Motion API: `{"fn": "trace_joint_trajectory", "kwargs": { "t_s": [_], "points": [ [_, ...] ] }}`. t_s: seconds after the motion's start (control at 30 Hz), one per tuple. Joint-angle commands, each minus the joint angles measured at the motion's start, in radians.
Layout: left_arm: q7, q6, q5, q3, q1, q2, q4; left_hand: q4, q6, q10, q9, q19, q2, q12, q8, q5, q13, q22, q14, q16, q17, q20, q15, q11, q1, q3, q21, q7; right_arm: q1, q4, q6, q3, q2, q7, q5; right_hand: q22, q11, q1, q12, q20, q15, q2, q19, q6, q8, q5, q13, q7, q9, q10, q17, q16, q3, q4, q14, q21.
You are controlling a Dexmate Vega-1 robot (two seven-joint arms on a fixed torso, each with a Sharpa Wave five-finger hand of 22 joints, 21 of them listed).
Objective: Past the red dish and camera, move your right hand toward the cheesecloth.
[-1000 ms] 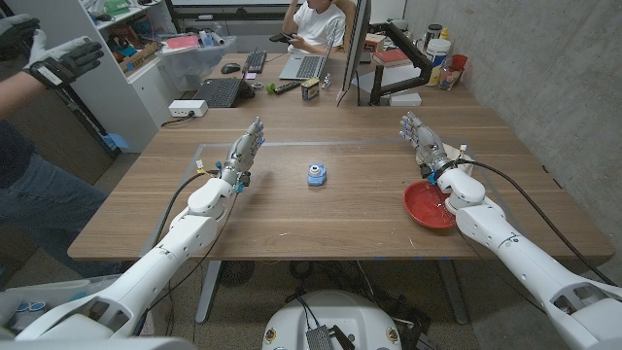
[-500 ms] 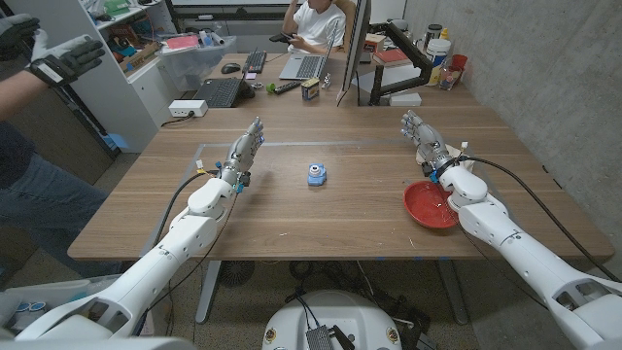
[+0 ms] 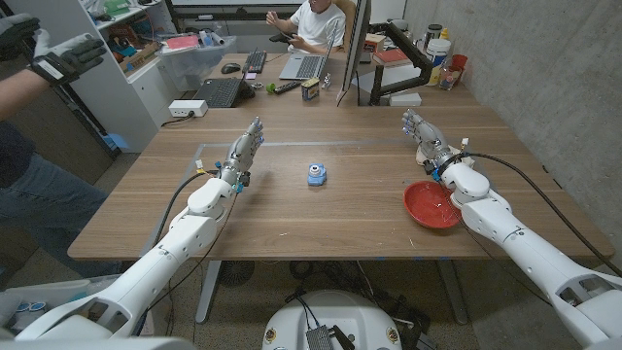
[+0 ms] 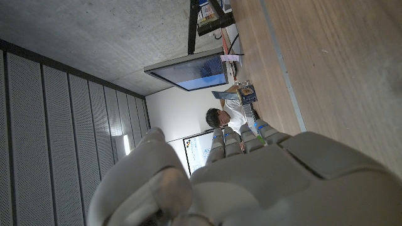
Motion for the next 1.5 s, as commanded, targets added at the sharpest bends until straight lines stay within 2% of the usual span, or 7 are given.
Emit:
{"fn": "trace_joint_trajectory", "kwargs": {
  "t_s": [0.03, 0.87, 0.97, 1.1, 1.5],
  "points": [
    [0.000, 0.004, -0.001, -0.003, -0.001, 0.006, -0.001, -0.001, 0.002, 0.001, 0.003, -0.010, 0.006, 0.005, 0.004, 0.000, 0.002, 0.004, -0.009, 0.004, 0.002, -0.034, 0.001, -0.006, 0.007, -0.001, -0.007, -0.001, 0.017, 0.010, -0.012, -0.007, -0.017, 0.004, -0.028, 0.006, -0.005, 0.013, 0.001, -0.017, -0.008, 0.002, 0.009, 0.002, 0.003, 0.007, 0.005, -0.006, 0.005, 0.002, 0.005, 0.003, 0.000, -0.004, 0.005, -0.004],
    [-0.001, 0.010, -0.003, -0.006, -0.003, 0.012, -0.006, -0.002, 0.004, 0.000, 0.003, -0.010, 0.008, 0.005, 0.005, -0.001, 0.002, 0.005, -0.010, 0.003, 0.002, -0.029, -0.001, -0.009, 0.007, -0.003, -0.014, -0.003, 0.045, 0.026, -0.016, -0.020, -0.045, -0.018, -0.092, 0.006, -0.011, 0.015, 0.003, -0.017, -0.010, 0.004, 0.014, 0.006, 0.005, 0.007, 0.006, -0.021, 0.005, 0.006, 0.005, 0.004, 0.001, -0.009, 0.010, -0.012],
    [-0.001, 0.010, -0.003, -0.007, -0.005, 0.012, -0.004, -0.002, 0.005, 0.001, 0.003, -0.011, 0.008, 0.005, 0.005, -0.001, 0.002, 0.005, -0.010, 0.003, 0.002, -0.028, -0.001, -0.009, 0.007, -0.004, -0.014, -0.003, 0.048, 0.032, -0.012, -0.023, -0.047, -0.022, -0.103, 0.006, -0.013, 0.016, 0.003, -0.017, -0.011, 0.003, 0.015, 0.006, 0.006, 0.007, 0.006, -0.027, 0.005, 0.006, 0.005, 0.004, 0.001, -0.010, 0.011, -0.013],
    [-0.004, 0.009, -0.003, -0.007, -0.006, 0.012, -0.001, -0.002, 0.005, 0.001, 0.003, -0.011, 0.008, 0.005, 0.005, -0.001, 0.002, 0.005, -0.010, 0.004, 0.002, -0.026, -0.001, -0.011, 0.007, -0.004, -0.016, -0.004, 0.052, 0.054, 0.020, -0.022, -0.040, -0.030, -0.114, 0.006, -0.016, 0.020, 0.005, -0.018, -0.012, 0.005, 0.017, 0.011, 0.008, 0.007, 0.006, -0.052, 0.005, 0.012, 0.004, 0.005, 0.003, -0.013, 0.013, -0.016],
    [-0.008, 0.005, -0.002, -0.007, -0.013, 0.010, 0.008, -0.002, 0.007, 0.000, 0.003, -0.011, 0.009, 0.005, 0.006, -0.002, 0.002, 0.005, -0.010, 0.004, 0.002, -0.024, 0.000, -0.010, 0.007, -0.005, -0.018, -0.005, 0.060, 0.065, 0.030, -0.026, -0.048, -0.047, -0.144, 0.006, -0.028, 0.025, 0.007, -0.020, -0.019, 0.006, 0.021, 0.024, 0.012, 0.007, 0.006, -0.067, 0.006, 0.018, 0.004, 0.005, 0.005, -0.018, 0.018, -0.021]
  ]
}}
